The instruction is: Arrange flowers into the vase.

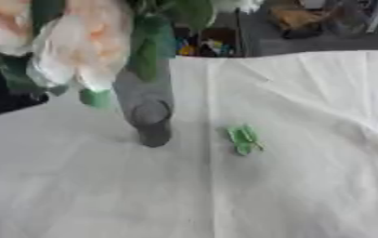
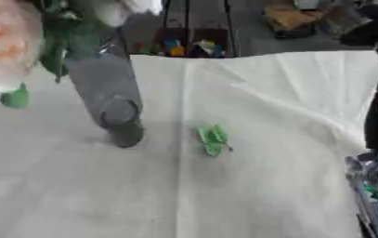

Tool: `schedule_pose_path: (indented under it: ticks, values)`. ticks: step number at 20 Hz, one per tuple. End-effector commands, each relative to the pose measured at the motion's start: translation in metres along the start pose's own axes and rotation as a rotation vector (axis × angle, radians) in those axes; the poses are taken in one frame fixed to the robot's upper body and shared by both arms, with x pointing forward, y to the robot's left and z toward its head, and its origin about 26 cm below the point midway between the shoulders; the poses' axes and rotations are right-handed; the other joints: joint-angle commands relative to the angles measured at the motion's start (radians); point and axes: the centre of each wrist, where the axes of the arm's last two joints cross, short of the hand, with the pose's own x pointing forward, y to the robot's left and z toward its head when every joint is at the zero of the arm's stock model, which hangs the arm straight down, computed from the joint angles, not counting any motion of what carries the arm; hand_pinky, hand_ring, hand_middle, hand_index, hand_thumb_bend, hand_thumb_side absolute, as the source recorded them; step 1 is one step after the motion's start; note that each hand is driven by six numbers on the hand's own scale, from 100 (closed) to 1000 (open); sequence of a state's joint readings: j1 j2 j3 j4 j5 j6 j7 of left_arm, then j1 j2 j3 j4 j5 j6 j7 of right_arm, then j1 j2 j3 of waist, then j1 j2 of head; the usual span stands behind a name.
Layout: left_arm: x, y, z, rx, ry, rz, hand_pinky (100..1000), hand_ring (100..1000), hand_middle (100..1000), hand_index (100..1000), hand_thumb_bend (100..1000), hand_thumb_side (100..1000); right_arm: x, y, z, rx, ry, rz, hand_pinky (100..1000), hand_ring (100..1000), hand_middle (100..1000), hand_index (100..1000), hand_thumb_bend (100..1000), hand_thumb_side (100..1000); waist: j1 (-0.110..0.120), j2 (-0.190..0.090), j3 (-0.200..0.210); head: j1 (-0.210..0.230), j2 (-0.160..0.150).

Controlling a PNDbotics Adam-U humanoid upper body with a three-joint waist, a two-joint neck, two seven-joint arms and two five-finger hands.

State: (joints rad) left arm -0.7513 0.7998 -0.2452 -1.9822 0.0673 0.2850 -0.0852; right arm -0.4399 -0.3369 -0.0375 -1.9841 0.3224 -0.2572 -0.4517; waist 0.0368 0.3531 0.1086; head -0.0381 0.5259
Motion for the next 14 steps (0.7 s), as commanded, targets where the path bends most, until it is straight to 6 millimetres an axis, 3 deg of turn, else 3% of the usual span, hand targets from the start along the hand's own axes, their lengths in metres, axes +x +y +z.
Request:
schedule_pose_path:
  ticks: [1,14]
  values:
    - [0.011,0.013,-0.004,0.086,-0.017,0.051,100,100,100,100,100,621,0.004,-0.003,-0.005,-0.006,-0.023,-0.005,590,549,498,727,100,982,0.003,-0.029,-0.001,-0.002,0.005]
    - [0.03,0.032,-0.017,0.356,-0.017,0.267,100,100,100,100,100,623,0.003,-0.004,-0.001,0.001,-0.005,-0.003,593,550,497,728,100,984,0.015,-0.041,0.0,-0.008,0.01]
